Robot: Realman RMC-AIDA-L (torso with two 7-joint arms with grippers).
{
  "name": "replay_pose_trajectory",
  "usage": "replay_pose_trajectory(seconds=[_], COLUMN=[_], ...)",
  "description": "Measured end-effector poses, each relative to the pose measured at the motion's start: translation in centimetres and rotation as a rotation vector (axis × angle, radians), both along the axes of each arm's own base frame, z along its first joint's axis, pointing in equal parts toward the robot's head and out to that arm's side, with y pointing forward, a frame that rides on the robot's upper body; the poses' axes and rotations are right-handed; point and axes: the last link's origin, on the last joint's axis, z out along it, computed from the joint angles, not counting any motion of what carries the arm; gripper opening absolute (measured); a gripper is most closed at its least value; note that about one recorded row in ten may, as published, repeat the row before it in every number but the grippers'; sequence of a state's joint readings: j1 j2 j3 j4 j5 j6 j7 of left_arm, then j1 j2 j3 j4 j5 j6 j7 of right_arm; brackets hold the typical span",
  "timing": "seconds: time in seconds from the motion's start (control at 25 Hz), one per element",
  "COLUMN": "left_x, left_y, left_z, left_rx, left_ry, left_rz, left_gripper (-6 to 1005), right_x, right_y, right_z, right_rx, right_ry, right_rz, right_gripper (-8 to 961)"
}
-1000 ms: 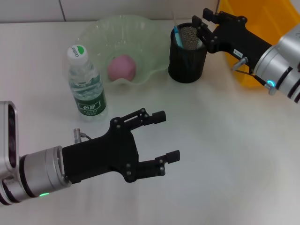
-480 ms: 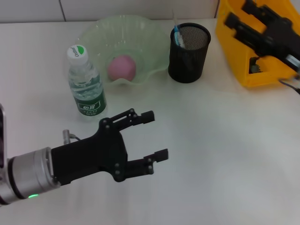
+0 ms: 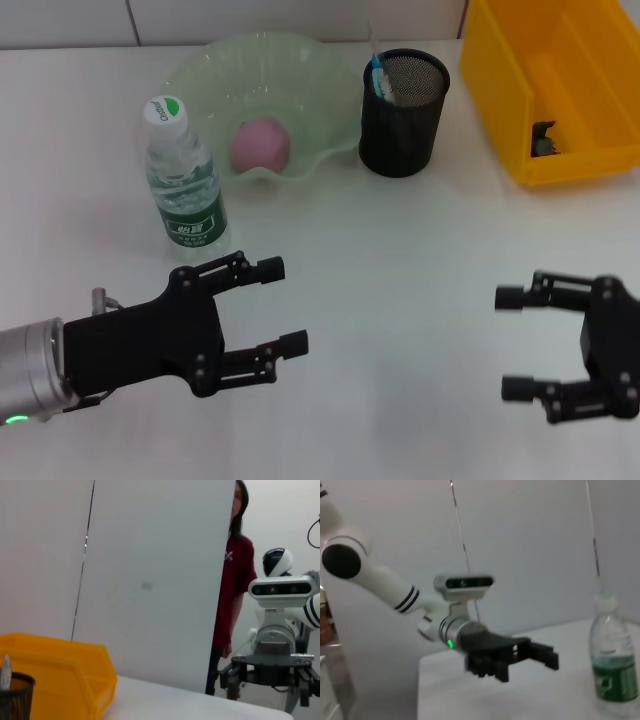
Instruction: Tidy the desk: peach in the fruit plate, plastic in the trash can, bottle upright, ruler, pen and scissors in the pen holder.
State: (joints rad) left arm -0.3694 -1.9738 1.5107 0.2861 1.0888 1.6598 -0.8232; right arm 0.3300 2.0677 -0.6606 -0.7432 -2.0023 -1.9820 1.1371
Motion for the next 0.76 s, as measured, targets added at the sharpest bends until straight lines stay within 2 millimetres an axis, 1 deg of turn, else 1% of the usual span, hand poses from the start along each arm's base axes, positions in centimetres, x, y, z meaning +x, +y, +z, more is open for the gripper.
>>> replay_pose_trajectory(seconds=[0.24, 0.76], left_x=[-0.31, -0.56], left_y=[-0.01, -0.2], left_z=[0.14, 0.16], left_rx=[-0.015, -0.018], left_ry=[0.021, 0.024], left_rz=[0.0, 0.012], left_gripper=[800, 800], right_x=[0.39, 0.59], right_y=[-0.16, 0.47], right_z=[-0.79, -0.97], right_rx=[-0.02, 0.009], right_ry=[-0.025, -0.029], right_rz=[-0.033, -0.069], right_gripper=[840, 840])
